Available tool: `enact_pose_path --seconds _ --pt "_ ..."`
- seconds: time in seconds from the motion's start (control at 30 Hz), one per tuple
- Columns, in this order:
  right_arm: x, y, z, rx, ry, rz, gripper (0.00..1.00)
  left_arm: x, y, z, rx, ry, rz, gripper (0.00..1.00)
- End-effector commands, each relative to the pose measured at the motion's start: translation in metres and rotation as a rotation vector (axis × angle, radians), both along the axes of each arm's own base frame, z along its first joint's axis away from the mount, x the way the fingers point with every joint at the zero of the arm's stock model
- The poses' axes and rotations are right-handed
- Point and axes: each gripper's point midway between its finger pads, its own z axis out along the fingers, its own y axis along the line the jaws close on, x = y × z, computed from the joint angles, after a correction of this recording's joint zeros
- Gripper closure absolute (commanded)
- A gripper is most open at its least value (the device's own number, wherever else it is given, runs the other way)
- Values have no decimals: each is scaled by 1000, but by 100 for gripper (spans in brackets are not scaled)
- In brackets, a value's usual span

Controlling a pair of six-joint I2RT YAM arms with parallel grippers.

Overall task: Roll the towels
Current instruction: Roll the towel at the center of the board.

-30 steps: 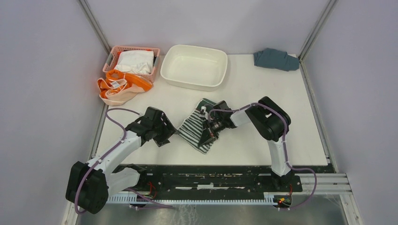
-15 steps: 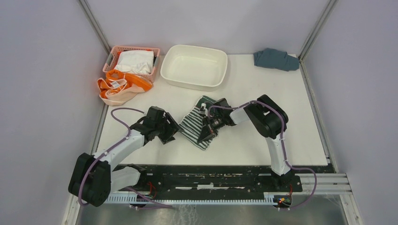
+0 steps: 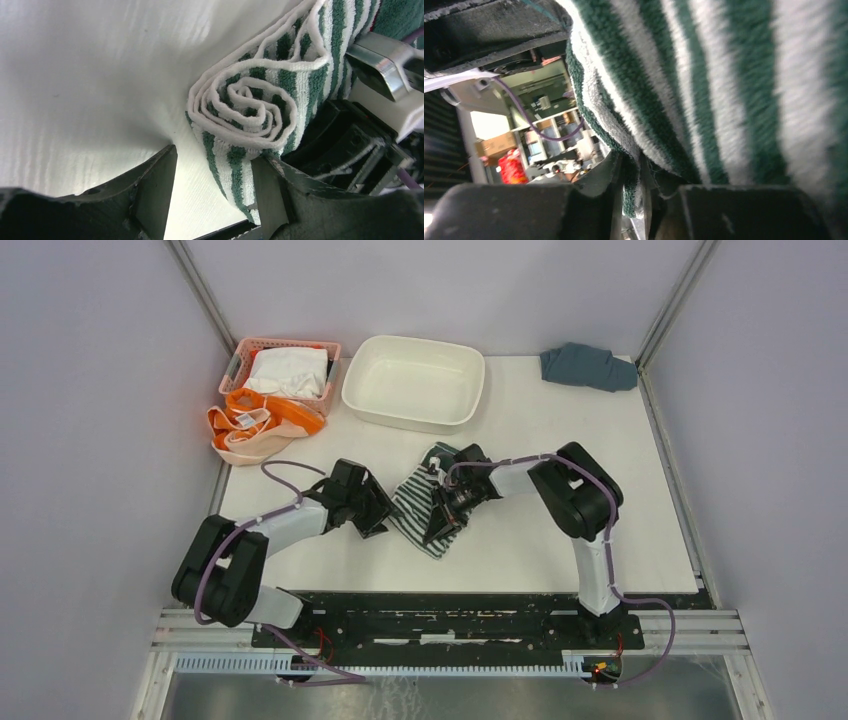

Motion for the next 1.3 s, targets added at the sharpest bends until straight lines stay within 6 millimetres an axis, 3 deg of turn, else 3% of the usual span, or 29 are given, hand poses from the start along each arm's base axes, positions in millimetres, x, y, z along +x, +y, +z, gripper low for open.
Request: enact_pose_path --seconds 0.0,0.13,0.2,0.47,0.8,0.97,1.1,1.17,1.27 --pt "8 -14 4 -180 -218 -11 72 3 6 -18 56 44 49 36" --pt "18 -21 26 -276 -434 -21 61 -3 11 -29 83 90 65 36" --pt "21 -23 35 -333 -566 -25 50 -4 11 -31 86 102 67 36" --pt "30 -17 59 -523 -1056 -41 37 -1 10 -29 89 103 69 36" --pt "16 7 31 -617 -1238 70 37 -3 10 -30 85 115 70 35" --pt "18 8 15 -651 -1258 114 47 -6 9 -30 78 124 73 35" --pt "15 9 15 -624 -1237 152 74 -9 10 -25 69 115 76 34" --pt "5 14 17 -538 -1169 181 87 -12 12 -19 62 104 77 34" --pt "-17 28 31 -312 -975 232 94 -13 13 -3 40 64 77 31"
